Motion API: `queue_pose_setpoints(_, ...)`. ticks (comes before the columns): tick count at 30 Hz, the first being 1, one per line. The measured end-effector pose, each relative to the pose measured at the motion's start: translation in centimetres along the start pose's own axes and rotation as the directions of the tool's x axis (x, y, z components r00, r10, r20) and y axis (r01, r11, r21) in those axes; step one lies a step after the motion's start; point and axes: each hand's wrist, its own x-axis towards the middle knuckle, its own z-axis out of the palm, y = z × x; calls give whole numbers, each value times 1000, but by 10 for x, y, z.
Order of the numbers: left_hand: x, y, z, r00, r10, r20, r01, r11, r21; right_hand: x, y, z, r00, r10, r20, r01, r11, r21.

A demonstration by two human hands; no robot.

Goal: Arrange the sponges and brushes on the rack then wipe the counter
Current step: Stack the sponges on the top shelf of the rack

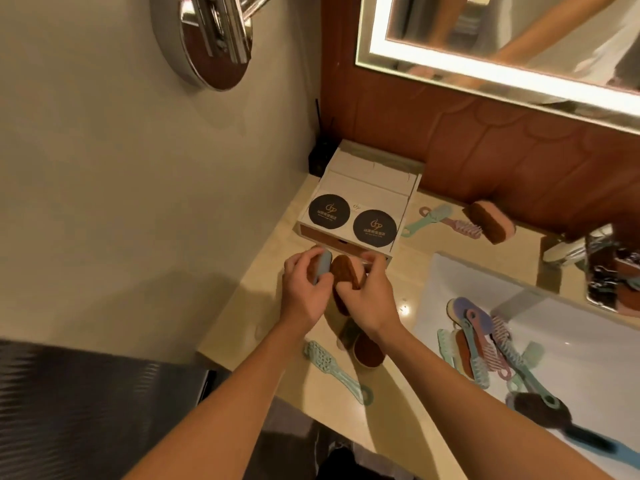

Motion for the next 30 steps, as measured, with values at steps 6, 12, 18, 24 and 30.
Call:
queue_pose_setpoints(6,-12,78,32,971,30,237,24,974,-223,-11,-19,-76,992,-68,-109,71,997,26)
queue_pose_setpoints(12,-36,153,92,881,257,397,-204,964,-171,-34,-20,-179,951,-133,-278,133,991,-19)
queue_pose_setpoints(18,-75,216,163,787,354,505,-366,927,-79,-66,-2,-292,889,-216,-404,124,962,-242)
queue_pose_setpoints(24,-115,273,252,745,382,547,-426,903,-50,-102,20,-400,822,-245,-515,60,935,-349)
queue_pose_setpoints(30,-161,320,351,653,445,612,-524,850,-58,-139,53,-514,771,-249,-587,-42,898,-437)
